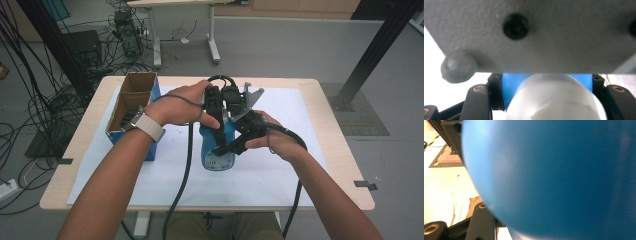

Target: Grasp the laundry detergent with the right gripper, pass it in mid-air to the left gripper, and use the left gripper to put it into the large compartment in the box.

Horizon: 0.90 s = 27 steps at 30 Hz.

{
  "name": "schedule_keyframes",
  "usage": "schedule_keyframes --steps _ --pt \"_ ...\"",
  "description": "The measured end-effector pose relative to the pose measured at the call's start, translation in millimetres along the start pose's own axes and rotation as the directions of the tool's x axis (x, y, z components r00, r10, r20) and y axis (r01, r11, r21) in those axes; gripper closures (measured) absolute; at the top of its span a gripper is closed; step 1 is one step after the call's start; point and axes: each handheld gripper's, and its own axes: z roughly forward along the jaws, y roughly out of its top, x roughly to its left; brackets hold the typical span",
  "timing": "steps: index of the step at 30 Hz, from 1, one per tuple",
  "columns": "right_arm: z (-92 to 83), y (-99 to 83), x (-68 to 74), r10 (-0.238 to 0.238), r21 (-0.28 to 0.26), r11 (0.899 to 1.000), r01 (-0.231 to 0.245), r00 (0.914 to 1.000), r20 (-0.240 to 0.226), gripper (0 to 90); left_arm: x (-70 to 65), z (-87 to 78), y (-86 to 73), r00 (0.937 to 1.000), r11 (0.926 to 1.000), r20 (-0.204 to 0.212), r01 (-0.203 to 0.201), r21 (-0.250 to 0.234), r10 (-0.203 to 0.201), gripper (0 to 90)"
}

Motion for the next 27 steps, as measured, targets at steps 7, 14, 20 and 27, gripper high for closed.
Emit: schedule_keyframes --steps 7,14,20,27 --pt "-0.1 1.4 0.9 0.001 0.007 1.0 -0.001 1.0 -0.002 43.5 -1.0 -0.6 -1.5 1.0 1.0 0.0 0.007 -0.006 -0.007 37.7" --pt "-0.6 3.6 0.7 -0.017 0.009 1.0 0.017 0.9999 0.0 43.5 -2.5 -2.8 -2.3 0.9999 0.9999 -0.006 0.01 -0.01 -0.01 37.7" --pt "-1.0 4.7 1.2 -0.022 0.009 1.0 0.022 0.9997 0.004 43.5 -3.4 -3.4 -2.6 0.9999 0.9999 -0.01 0.01 -0.013 -0.01 37.7" --pt "-1.5 6.4 2.4 -0.019 0.009 1.0 0.019 0.9998 0.004 43.5 -4.4 -5.4 -3.3 0.9998 0.9999 -0.014 0.01 -0.01 -0.01 37.7"
